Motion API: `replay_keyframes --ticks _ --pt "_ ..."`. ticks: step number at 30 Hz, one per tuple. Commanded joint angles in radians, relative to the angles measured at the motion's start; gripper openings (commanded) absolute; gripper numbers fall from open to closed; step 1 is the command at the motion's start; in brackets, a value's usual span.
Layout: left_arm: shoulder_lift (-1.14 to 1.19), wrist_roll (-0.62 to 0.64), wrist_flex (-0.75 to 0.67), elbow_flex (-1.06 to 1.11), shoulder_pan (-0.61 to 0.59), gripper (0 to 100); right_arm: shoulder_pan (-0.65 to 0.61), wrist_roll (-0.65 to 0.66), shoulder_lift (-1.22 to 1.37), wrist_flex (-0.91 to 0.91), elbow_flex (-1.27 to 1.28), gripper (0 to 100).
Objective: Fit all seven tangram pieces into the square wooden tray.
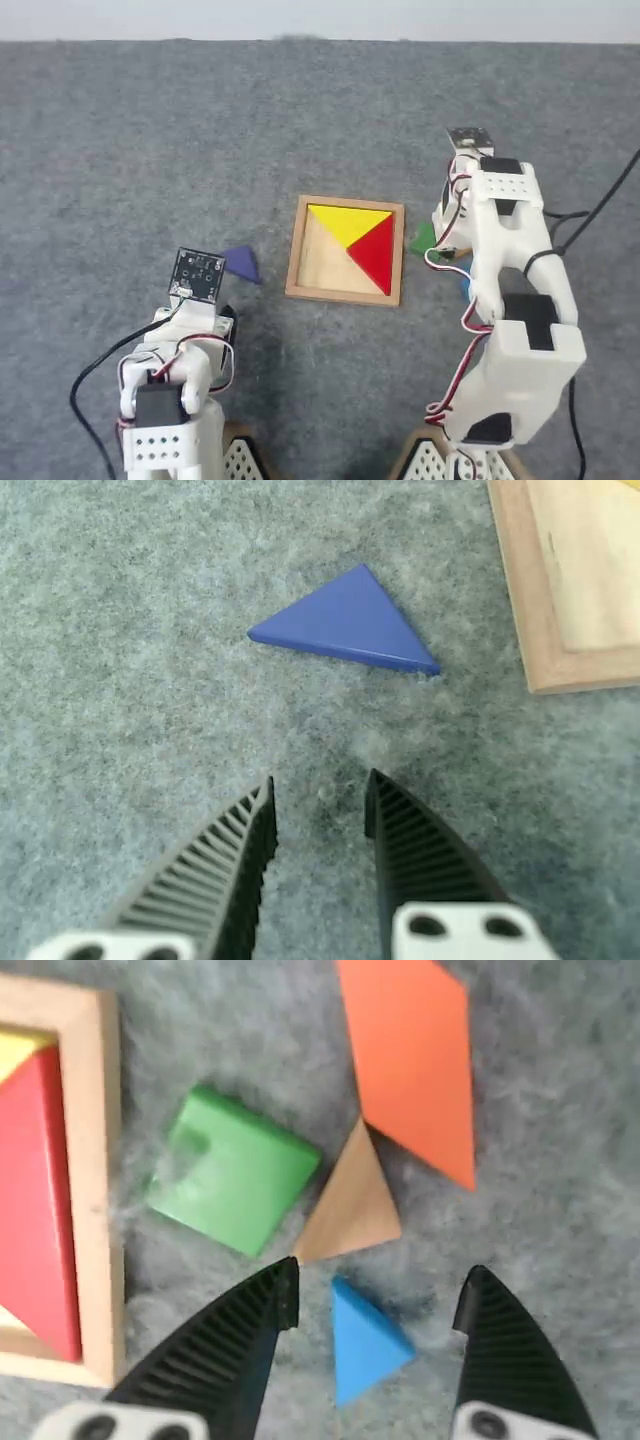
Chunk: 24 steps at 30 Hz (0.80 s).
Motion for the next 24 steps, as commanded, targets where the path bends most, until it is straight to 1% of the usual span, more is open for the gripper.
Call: replay_keyframes --ticks 1,5,8,10,15,19,24 --pt "-0.020 0.009 0.005 -0.015 -0.006 14 0.012 0.066 -0.027 -0.005 0.008 26.4" --pt "-0.020 0.009 0.005 -0.015 -0.006 14 0.033 0.066 -0.002 -0.067 -0.012 26.4" --pt "-0.020 0.009 0.005 -0.015 -0.006 14 0.033 0.014 0.016 -0.070 -0.106 26.4" --pt "-0.020 0.009 0.005 -0.015 -0.006 14 0.028 0.002 0.036 -0.070 -0.184 26.3" --pt "-0.020 0.009 0.005 -0.015 -0.006 14 0.028 0.003 0.154 -0.068 -0.367 26.3" --pt "-0.020 0.009 0.005 -0.015 -0.006 14 0.027 0.049 0.286 -0.050 -0.486 26.3" --pt "-0.020 0.009 0.005 -0.015 -0.006 14 0.033 0.060 0.430 -0.031 -0.638 26.3"
